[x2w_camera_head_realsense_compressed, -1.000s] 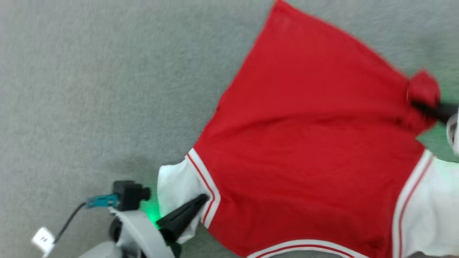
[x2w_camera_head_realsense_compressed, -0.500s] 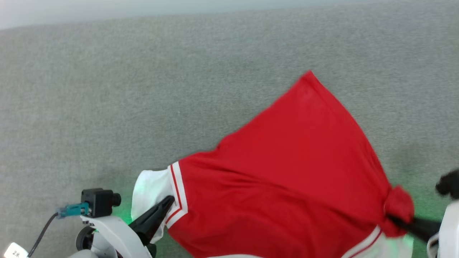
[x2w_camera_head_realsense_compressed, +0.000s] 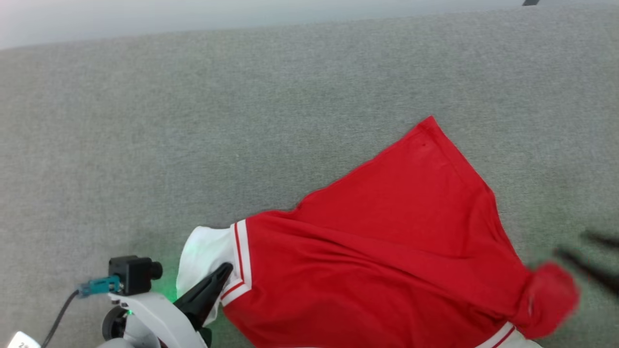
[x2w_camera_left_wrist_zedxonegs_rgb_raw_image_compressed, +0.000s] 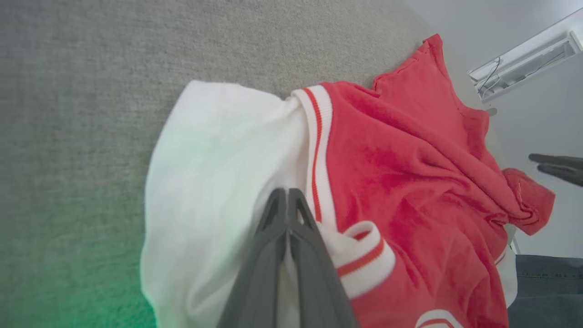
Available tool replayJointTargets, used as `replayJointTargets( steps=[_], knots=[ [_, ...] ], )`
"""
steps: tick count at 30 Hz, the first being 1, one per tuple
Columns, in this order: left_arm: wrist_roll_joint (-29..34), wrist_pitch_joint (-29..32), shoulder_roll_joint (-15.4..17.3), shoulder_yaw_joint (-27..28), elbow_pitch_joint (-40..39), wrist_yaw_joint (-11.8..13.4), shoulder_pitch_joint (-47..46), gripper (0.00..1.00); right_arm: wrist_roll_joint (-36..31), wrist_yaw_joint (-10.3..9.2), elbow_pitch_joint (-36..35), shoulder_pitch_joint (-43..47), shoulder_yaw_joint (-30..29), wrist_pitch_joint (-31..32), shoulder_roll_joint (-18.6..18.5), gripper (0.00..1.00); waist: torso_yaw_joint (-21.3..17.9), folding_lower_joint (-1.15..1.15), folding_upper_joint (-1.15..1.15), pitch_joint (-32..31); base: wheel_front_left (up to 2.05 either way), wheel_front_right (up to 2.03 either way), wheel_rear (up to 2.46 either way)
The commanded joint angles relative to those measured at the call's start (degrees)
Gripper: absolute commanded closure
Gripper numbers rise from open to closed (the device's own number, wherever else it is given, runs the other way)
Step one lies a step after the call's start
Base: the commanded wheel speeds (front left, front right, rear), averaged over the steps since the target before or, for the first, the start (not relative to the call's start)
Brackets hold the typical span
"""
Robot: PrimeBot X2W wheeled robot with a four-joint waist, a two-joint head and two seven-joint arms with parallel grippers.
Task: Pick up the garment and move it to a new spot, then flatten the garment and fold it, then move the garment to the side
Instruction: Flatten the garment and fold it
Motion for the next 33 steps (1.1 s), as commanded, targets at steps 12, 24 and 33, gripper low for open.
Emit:
replayJointTargets(
  steps=[12,24,33],
  knots=[
    [2.2,-2.0,-4.6,-0.1,0.9,-0.4,-1.8,1.00,-16.9,-0.02,-2.7,-17.2,-2.8,7.2,9.4,0.00,5.1,0.00,0.00,3.1,0.00,0.00,0.00],
    [4.0,-2.5,-9.9,-1.3,4.1,-2.2,-4.8,1.00,-19.8,-0.02,17.8,-37.8,16.8,12.1,16.0,0.00,11.4,0.00,0.00,9.0,0.00,0.00,0.00],
    [2.8,-3.5,-12.4,0.1,6.4,-4.6,-6.0,1.00,-13.9,0.00,24.0,-40.3,28.2,10.9,15.7,1.00,12.7,0.00,0.00,9.3,0.00,0.00,0.00]
  ],
)
